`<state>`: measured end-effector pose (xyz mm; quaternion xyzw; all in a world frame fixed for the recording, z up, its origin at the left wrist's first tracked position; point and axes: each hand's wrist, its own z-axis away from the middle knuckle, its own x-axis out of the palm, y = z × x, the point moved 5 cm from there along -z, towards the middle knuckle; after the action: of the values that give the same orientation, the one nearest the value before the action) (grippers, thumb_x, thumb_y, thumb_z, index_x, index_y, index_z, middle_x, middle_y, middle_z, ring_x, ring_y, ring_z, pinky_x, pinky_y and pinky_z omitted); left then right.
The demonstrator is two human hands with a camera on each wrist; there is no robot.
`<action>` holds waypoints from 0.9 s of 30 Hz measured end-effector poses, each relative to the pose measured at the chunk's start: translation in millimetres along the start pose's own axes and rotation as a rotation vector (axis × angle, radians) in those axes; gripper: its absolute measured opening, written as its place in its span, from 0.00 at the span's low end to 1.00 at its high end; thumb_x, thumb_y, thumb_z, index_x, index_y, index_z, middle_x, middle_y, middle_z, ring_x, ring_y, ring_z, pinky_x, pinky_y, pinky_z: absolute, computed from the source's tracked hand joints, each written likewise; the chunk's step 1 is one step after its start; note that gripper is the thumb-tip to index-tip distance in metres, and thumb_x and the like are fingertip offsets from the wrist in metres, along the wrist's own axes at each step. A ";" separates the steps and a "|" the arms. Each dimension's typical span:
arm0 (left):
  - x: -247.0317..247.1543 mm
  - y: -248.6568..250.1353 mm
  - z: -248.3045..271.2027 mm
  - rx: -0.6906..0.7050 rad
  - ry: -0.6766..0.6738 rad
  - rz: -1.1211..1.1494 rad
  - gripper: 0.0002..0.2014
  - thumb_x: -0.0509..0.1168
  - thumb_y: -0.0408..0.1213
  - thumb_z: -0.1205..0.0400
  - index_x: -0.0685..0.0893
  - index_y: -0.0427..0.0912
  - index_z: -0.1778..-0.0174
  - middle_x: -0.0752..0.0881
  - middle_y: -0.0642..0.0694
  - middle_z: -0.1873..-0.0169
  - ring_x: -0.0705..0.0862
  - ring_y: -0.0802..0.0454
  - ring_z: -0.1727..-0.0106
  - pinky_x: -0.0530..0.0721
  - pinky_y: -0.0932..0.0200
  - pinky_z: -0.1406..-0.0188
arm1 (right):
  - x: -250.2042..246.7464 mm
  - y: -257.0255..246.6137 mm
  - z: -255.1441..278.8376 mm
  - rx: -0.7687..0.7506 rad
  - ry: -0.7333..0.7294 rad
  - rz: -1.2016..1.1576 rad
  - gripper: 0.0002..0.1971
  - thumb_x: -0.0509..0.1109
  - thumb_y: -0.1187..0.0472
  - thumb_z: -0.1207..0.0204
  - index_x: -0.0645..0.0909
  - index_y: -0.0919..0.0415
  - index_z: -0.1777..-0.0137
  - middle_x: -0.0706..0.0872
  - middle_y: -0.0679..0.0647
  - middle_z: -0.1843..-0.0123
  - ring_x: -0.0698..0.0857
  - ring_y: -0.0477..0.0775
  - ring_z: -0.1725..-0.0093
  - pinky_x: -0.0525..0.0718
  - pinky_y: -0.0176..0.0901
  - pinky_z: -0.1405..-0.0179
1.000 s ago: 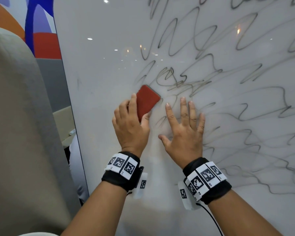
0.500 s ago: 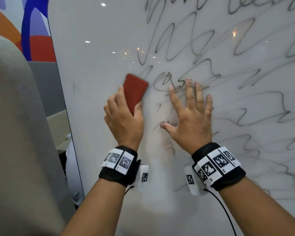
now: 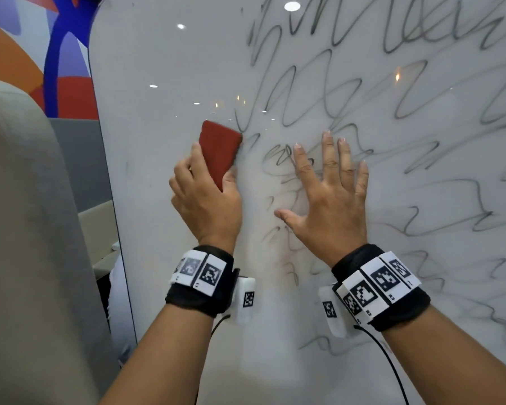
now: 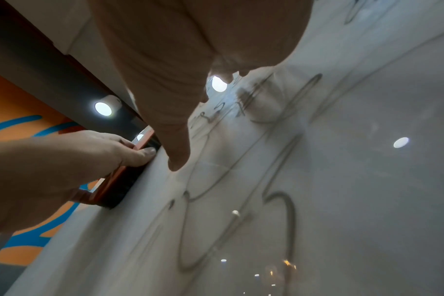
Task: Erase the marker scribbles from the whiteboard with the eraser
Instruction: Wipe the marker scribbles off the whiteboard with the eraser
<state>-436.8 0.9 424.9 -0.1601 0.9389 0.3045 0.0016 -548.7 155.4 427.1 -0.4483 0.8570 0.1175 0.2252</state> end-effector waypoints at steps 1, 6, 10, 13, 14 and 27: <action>0.7 4.6 4.2 0.063 -0.005 -0.031 0.33 0.70 0.48 0.20 0.70 0.43 0.20 0.77 0.39 0.35 0.75 0.39 0.37 0.77 0.39 0.42 | -1.7 1.7 -5.0 -0.003 0.006 0.006 0.55 0.78 0.35 0.34 0.51 0.46 0.12 0.45 0.60 0.11 0.43 0.62 0.12 0.46 0.71 0.17; 7.9 13.3 24.4 0.337 -0.065 -0.117 0.33 0.67 0.48 0.22 0.70 0.45 0.20 0.77 0.43 0.36 0.75 0.42 0.38 0.77 0.40 0.42 | 1.2 2.0 -11.6 -0.017 0.012 0.013 0.52 0.75 0.33 0.34 0.54 0.45 0.13 0.45 0.61 0.11 0.42 0.62 0.12 0.46 0.73 0.17; 3.3 6.9 5.2 0.034 0.007 0.013 0.33 0.71 0.47 0.21 0.71 0.42 0.20 0.78 0.40 0.35 0.75 0.39 0.36 0.77 0.39 0.41 | 1.4 4.7 -11.7 -0.018 -0.003 0.019 0.52 0.74 0.32 0.33 0.52 0.43 0.13 0.43 0.60 0.11 0.41 0.62 0.12 0.43 0.71 0.17; 7.9 21.2 17.9 0.147 -0.017 -0.047 0.33 0.71 0.47 0.21 0.71 0.43 0.20 0.78 0.40 0.35 0.76 0.40 0.37 0.78 0.40 0.42 | 1.9 4.1 -11.2 -0.017 0.008 0.010 0.52 0.74 0.32 0.33 0.53 0.43 0.13 0.44 0.59 0.11 0.41 0.61 0.12 0.44 0.71 0.17; 10.4 25.1 24.5 0.225 -0.036 -0.087 0.34 0.71 0.47 0.22 0.70 0.43 0.20 0.78 0.41 0.36 0.76 0.40 0.38 0.78 0.40 0.42 | 2.5 3.7 -10.8 -0.016 0.009 0.004 0.52 0.74 0.32 0.33 0.54 0.44 0.13 0.44 0.59 0.11 0.42 0.61 0.12 0.44 0.71 0.17; 8.6 34.7 22.1 0.363 -0.059 -0.116 0.34 0.70 0.45 0.23 0.71 0.44 0.20 0.78 0.43 0.36 0.75 0.42 0.39 0.79 0.40 0.44 | 3.5 4.9 -8.7 -0.019 -0.008 0.023 0.51 0.70 0.29 0.31 0.50 0.43 0.12 0.42 0.58 0.11 0.39 0.59 0.12 0.42 0.69 0.16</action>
<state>-457.5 37.5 425.8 -0.2022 0.9672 0.1341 0.0754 -556.9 152.1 432.9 -0.4399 0.8601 0.1300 0.2231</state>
